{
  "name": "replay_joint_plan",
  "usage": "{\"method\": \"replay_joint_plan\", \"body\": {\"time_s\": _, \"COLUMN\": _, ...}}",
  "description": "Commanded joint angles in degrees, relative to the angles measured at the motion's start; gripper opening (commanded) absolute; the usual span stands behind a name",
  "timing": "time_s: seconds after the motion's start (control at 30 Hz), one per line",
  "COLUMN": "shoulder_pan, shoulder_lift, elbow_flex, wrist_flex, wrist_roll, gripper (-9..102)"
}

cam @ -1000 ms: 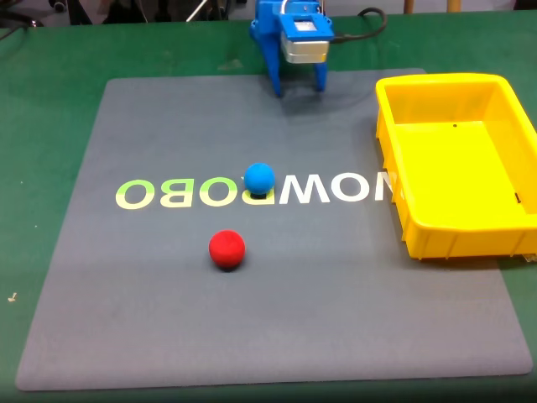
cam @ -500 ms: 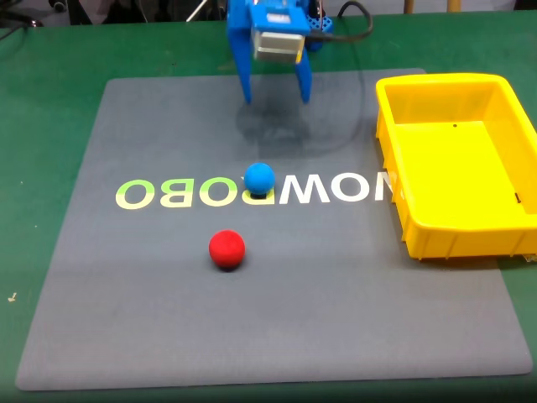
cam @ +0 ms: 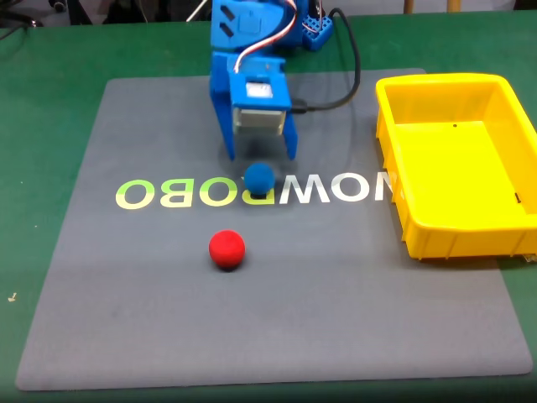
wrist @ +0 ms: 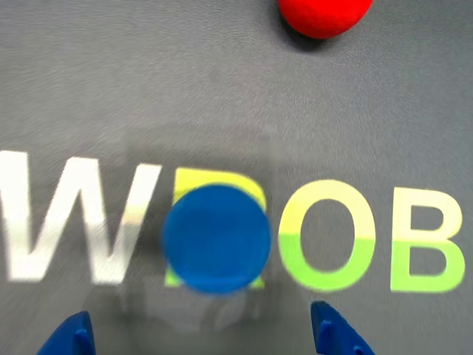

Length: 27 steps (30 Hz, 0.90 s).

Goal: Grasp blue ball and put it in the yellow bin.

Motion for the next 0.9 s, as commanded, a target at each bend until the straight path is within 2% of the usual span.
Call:
{"method": "replay_joint_plan", "body": {"time_s": 0.0, "shoulder_pan": 1.49, "shoulder_lift": -2.9, "elbow_flex": -7.38, "wrist_flex": -1.76, "wrist_roll": 0.62, "gripper": 33}}
{"method": "replay_joint_plan", "body": {"time_s": 0.27, "shoulder_pan": 0.88, "shoulder_lift": -11.07, "elbow_flex": -14.68, "wrist_flex": -1.76, "wrist_roll": 2.2, "gripper": 32}}
{"method": "replay_joint_plan", "body": {"time_s": 0.4, "shoulder_pan": 0.26, "shoulder_lift": -12.74, "elbow_flex": -15.47, "wrist_flex": -1.76, "wrist_roll": 2.64, "gripper": 28}}
{"method": "replay_joint_plan", "body": {"time_s": 0.57, "shoulder_pan": -0.7, "shoulder_lift": -13.54, "elbow_flex": -15.64, "wrist_flex": -1.14, "wrist_roll": 2.99, "gripper": 0}}
{"method": "replay_joint_plan", "body": {"time_s": 0.87, "shoulder_pan": -1.41, "shoulder_lift": -11.34, "elbow_flex": -15.56, "wrist_flex": 0.26, "wrist_roll": 3.25, "gripper": 0}}
